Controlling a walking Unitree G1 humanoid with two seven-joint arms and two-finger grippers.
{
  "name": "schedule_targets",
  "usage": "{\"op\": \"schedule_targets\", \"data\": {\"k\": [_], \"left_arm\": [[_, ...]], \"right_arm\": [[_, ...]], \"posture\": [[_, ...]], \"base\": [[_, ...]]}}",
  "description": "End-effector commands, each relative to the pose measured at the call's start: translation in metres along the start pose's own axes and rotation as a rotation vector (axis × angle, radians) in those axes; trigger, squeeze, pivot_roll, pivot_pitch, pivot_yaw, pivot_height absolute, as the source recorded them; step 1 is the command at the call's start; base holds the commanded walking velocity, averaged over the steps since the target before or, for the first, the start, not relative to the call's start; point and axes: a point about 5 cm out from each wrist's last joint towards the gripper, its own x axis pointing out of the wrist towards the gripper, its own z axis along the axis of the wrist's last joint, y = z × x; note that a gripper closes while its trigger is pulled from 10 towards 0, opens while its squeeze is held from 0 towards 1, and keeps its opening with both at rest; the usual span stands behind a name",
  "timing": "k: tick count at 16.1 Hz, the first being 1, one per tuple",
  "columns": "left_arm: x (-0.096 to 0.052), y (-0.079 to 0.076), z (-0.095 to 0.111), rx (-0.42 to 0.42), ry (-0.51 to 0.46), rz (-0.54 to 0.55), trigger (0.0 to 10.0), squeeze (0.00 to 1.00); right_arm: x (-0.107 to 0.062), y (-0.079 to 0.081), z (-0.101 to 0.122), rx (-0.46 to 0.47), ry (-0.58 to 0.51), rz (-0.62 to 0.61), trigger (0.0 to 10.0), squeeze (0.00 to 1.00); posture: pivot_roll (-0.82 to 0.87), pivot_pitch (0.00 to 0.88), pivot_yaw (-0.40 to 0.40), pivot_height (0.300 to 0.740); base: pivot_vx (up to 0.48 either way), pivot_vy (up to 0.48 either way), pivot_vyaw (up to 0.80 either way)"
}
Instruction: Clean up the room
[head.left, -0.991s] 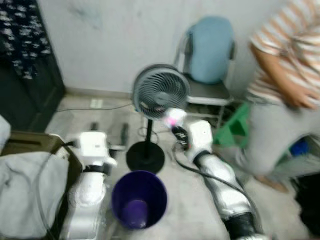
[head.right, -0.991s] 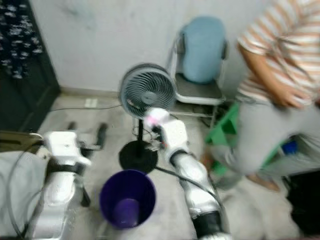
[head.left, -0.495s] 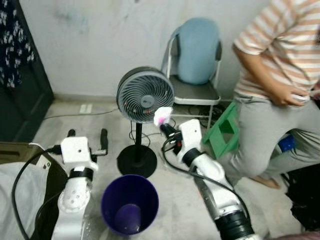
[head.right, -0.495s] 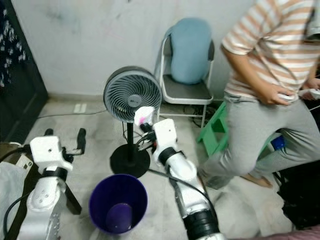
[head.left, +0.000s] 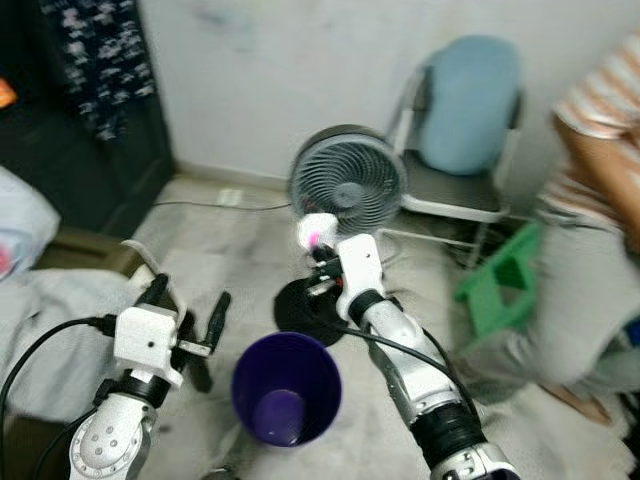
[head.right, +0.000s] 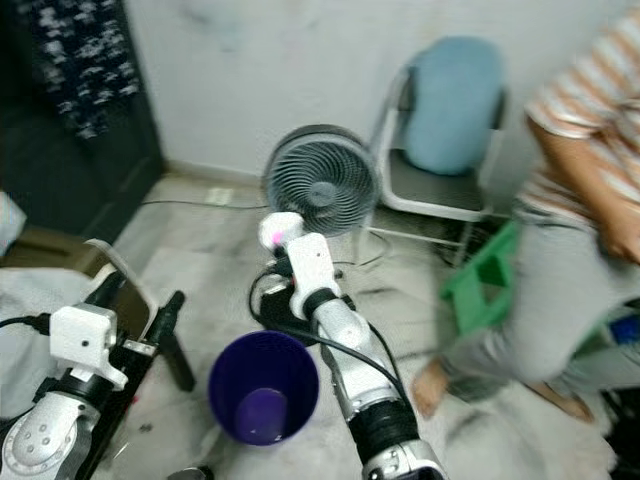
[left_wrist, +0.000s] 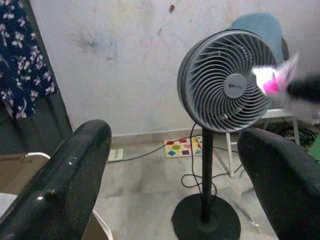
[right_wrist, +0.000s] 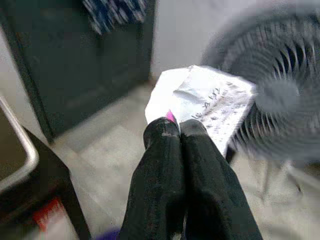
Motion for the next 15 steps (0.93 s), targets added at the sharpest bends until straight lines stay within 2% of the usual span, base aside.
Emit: {"op": "schedule_targets", "data": {"k": [1, 2, 4, 6, 9, 13, 15], "left_arm": [[-0.003, -0.001, 0.005, 0.006, -0.016, -0.034, 10.0, 0.0], [-0.004, -0.002, 0.006, 0.008, -0.017, -0.043, 10.0, 0.0], [-0.011, -0.007, 0.012, 0.022, -0.024, -0.134, 10.0, 0.0], [-0.013, -0.011, 0.017, 0.016, -0.031, -0.186, 10.0, 0.0], [-0.018, -0.011, 0.023, 0.025, -0.027, -0.22, 10.0, 0.0], [-0.031, -0.005, 0.029, 0.028, 0.017, -0.221, 10.0, 0.0], [-0.032, -0.005, 0.034, 0.029, 0.017, -0.229, 10.0, 0.0]], "right_arm": [[-0.001, -0.01, -0.011, 0.004, 0.07, -0.068, 10.0, 0.0], [-0.002, -0.01, -0.013, 0.01, 0.08, -0.079, 10.0, 0.0], [-0.002, -0.012, -0.029, -0.012, 0.176, -0.142, 10.0, 0.0], [0.0, -0.015, -0.037, 0.019, 0.241, -0.19, 10.0, 0.0], [0.005, -0.016, -0.035, 0.03, 0.243, -0.223, 10.0, 0.0], [0.015, 0.007, -0.031, 0.055, 0.236, -0.197, 10.0, 0.0], [0.018, 0.015, -0.03, 0.09, 0.235, -0.19, 10.0, 0.0]], "posture": [[0.06, 0.136, -0.117, 0.74], [0.06, 0.146, -0.117, 0.74], [0.06, 0.17, -0.116, 0.74], [0.07, 0.19, -0.113, 0.74], [0.09, 0.218, -0.1, 0.74], [0.15, 0.289, -0.051, 0.74], [0.16, 0.301, -0.046, 0.74]], "base": [[0.0, 0.0, 0.0], [0.0, 0.0, 0.0], [0.0, 0.0, 0.0], [0.0, 0.0, 0.0], [0.0, 0.0, 0.0], [0.0, 0.0, 0.79], [0.0, 0.0, 0.0]]}}
